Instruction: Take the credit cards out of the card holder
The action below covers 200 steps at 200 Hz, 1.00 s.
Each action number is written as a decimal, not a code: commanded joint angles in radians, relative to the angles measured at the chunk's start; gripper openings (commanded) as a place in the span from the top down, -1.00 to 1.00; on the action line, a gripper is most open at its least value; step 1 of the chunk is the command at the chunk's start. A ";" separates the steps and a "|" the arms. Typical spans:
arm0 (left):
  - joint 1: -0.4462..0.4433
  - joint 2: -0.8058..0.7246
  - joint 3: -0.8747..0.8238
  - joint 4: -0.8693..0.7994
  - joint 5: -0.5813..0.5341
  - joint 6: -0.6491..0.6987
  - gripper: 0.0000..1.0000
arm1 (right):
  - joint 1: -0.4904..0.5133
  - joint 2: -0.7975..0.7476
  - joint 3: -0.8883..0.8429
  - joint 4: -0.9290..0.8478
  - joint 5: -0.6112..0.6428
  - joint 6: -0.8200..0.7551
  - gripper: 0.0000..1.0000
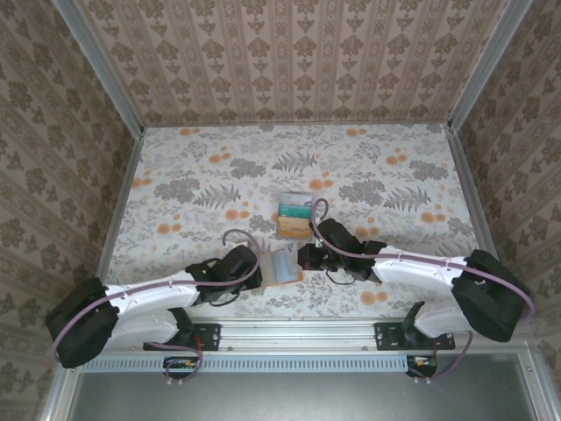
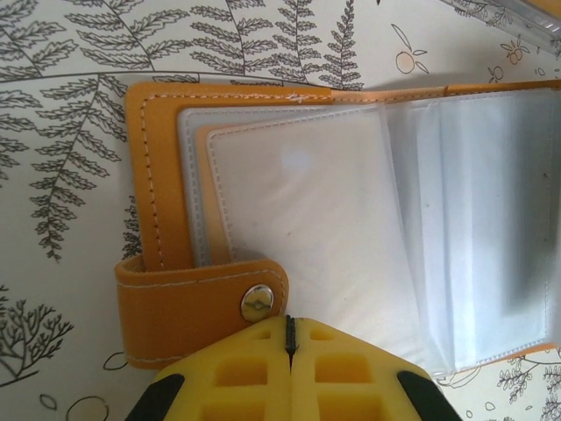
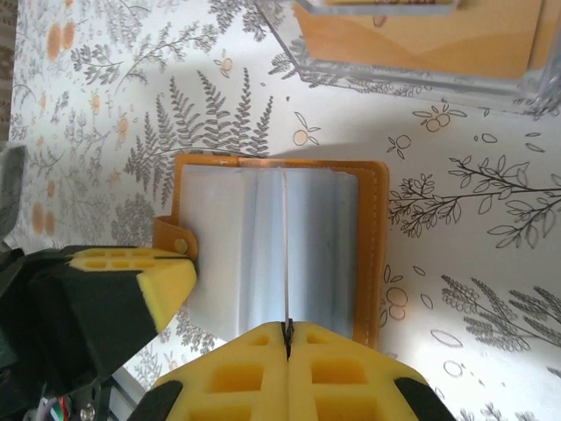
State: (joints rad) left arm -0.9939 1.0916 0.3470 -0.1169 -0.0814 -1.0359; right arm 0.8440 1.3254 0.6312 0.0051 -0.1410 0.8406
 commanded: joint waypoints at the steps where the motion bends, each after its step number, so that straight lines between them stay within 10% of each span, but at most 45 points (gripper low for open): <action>1: 0.004 -0.036 0.016 -0.063 0.006 0.040 1.00 | -0.003 -0.067 0.087 -0.172 0.036 -0.147 1.00; 46: 0.002 -0.152 0.040 -0.089 -0.008 0.098 0.46 | -0.003 -0.088 0.294 -0.403 0.087 -0.447 1.00; 75: 0.003 -0.235 0.031 -0.120 -0.017 0.118 -0.63 | -0.003 -0.058 0.377 -0.421 0.152 -0.675 1.00; 96: 0.003 -0.297 0.034 -0.169 -0.021 0.136 -0.99 | -0.003 -0.017 0.424 -0.414 0.225 -0.828 1.00; 200: 0.013 -0.637 -0.055 -0.346 -0.066 0.113 -1.00 | -0.029 0.336 0.702 -0.481 0.493 -1.372 1.00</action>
State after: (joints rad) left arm -0.9905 0.5110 0.3168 -0.3904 -0.1211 -0.9199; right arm 0.8234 1.6085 1.2778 -0.4313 0.2836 -0.3443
